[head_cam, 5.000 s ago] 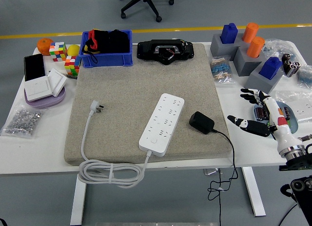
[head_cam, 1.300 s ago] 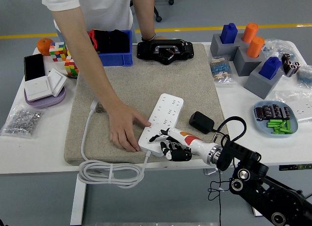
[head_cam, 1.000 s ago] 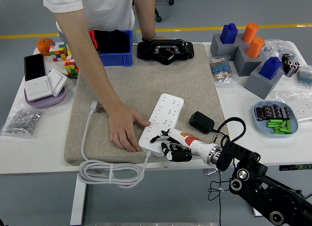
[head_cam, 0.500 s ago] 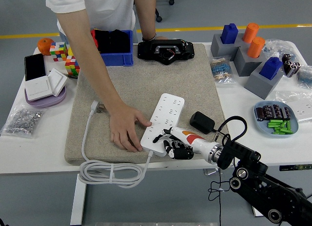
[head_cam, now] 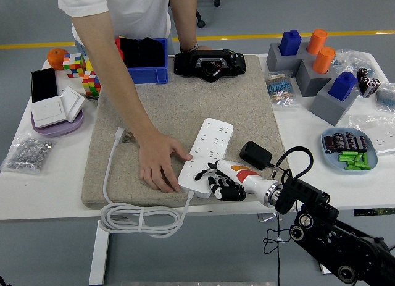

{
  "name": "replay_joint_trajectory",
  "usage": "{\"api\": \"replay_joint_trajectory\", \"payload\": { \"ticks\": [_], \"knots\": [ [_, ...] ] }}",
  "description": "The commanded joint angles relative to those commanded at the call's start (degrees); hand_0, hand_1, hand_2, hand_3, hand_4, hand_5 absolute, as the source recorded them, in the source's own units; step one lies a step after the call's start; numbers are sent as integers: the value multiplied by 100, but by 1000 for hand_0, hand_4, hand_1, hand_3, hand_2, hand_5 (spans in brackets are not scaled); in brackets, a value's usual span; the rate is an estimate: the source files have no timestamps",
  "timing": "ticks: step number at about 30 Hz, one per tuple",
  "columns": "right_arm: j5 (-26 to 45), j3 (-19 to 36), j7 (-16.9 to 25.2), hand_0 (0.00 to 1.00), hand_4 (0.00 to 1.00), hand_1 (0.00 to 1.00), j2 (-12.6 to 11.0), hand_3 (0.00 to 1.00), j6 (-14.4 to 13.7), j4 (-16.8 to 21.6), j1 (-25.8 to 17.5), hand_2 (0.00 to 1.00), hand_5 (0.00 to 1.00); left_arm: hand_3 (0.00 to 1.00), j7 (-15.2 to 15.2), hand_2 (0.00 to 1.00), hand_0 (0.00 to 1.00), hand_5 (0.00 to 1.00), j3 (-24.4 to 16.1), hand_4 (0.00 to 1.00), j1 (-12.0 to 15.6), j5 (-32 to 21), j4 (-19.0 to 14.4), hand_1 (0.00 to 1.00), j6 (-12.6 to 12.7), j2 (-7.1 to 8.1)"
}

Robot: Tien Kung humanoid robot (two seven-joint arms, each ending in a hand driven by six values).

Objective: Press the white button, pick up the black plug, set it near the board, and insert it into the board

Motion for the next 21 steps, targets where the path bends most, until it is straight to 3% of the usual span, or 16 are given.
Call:
{"api": "replay_joint_trajectory", "payload": {
  "ticks": [21],
  "knots": [
    [-469, -108, 114, 2, 240, 2, -53, 668, -104, -36, 50, 51, 2, 640, 1, 612, 691, 204, -13, 559, 3, 19, 0, 636, -8, -2]
  ]
}}
